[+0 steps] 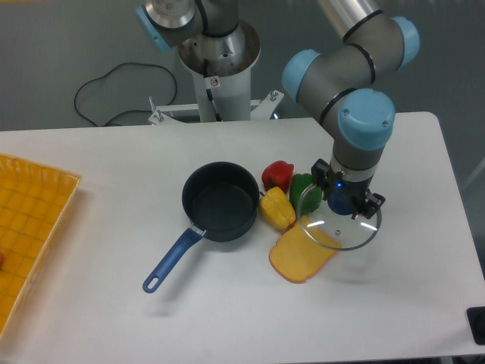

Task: Place the lid on the table
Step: 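Carry the glass lid past the peppers toward the open table, then lower the glass lid onto the table beside the peppers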

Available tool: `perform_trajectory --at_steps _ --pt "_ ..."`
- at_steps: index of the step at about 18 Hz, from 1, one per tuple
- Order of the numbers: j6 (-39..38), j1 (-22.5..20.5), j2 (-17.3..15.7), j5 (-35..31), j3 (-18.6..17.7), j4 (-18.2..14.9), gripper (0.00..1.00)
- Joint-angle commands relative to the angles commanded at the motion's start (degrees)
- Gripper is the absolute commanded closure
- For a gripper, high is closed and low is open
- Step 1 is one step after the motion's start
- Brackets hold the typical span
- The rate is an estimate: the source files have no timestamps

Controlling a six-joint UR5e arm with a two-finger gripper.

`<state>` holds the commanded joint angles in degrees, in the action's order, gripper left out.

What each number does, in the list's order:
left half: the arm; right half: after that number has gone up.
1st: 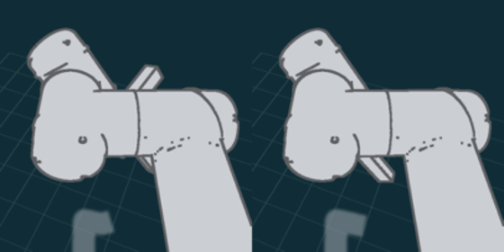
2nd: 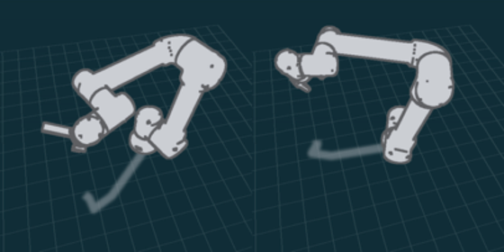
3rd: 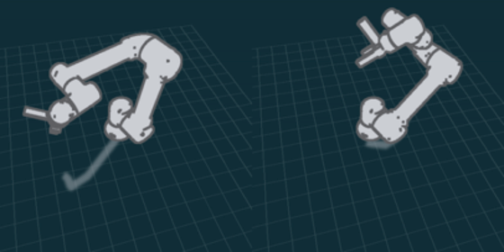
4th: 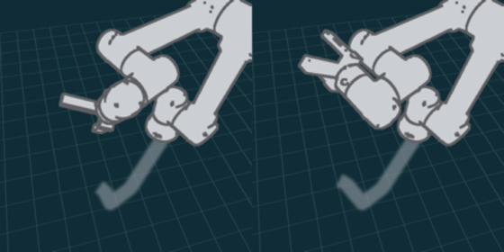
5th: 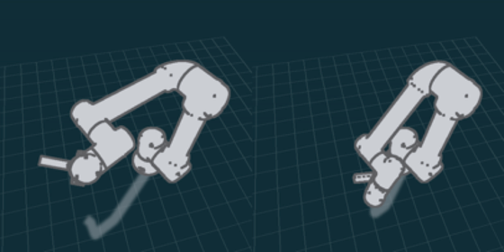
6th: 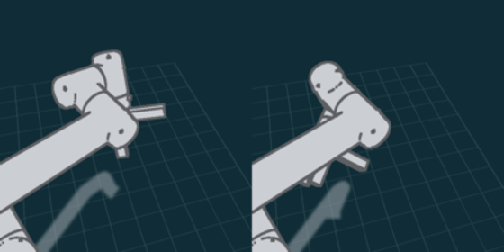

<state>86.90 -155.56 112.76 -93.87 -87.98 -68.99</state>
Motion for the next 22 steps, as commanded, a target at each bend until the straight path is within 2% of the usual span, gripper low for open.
perform_trajectory --at_steps 4,10,15,22 --pt "2.39 -1.67 0.18 -0.44 -1.05 0.70 0.60" --pt "10.74 -5.80 0.44 -0.18 -2.90 2.02 0.60" --pt "11.01 -6.24 3.07 -0.26 -3.43 6.84 0.60" --pt "12.07 -6.60 5.10 -0.44 -3.60 10.80 0.60"
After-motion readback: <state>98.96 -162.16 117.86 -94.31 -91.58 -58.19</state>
